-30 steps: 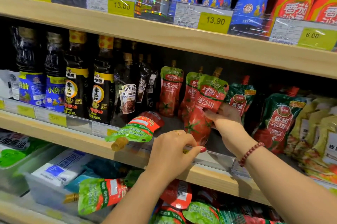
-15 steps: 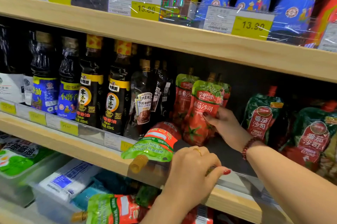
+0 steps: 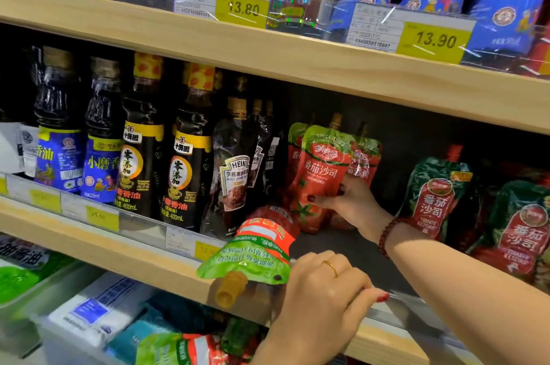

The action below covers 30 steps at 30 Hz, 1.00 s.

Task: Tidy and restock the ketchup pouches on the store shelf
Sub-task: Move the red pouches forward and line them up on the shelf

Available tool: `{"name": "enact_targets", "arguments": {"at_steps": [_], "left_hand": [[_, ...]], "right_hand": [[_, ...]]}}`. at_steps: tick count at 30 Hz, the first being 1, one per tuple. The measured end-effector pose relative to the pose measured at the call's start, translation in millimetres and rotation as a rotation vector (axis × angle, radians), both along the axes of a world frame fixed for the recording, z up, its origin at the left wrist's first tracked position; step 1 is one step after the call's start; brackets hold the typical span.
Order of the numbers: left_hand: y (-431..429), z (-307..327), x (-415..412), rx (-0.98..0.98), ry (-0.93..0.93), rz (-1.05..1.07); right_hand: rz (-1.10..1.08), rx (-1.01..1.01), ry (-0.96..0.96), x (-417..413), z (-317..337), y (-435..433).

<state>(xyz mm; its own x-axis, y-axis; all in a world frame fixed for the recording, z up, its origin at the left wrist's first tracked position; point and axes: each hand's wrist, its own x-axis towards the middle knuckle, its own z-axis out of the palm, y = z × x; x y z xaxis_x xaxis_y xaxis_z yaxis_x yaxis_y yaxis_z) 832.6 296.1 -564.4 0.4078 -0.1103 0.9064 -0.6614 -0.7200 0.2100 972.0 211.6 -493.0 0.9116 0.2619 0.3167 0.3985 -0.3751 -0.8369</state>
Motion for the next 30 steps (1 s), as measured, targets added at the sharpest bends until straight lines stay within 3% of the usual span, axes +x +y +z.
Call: {"name": "enact_targets", "arguments": {"at_steps": [9, 20, 22, 26, 30], "left_hand": [[-0.1, -3.8, 3.6, 0.011, -0.010, 0.008], [-0.7, -6.9, 6.2, -0.022, -0.026, -0.001], [-0.9, -6.2, 4.4, -0.029, -0.007, -0.001], [-0.7, 0.0, -5.4, -0.058, 0.063, -0.014], [5.2, 18.9, -20.4, -0.162, 0.080, -0.062]], "right_hand": [[0.114, -0.065, 0.031, 10.5, -0.7, 26.6], [0.063, -0.199, 0.119, 2.5, 2.7, 19.9], [0.019, -0.124, 0.155, -3.8, 6.5, 13.6], [-0.052, 0.243, 0.188, -25.9, 20.4, -1.7], [0.079, 0.215, 0.188, -55.0, 22.6, -5.6]]}}
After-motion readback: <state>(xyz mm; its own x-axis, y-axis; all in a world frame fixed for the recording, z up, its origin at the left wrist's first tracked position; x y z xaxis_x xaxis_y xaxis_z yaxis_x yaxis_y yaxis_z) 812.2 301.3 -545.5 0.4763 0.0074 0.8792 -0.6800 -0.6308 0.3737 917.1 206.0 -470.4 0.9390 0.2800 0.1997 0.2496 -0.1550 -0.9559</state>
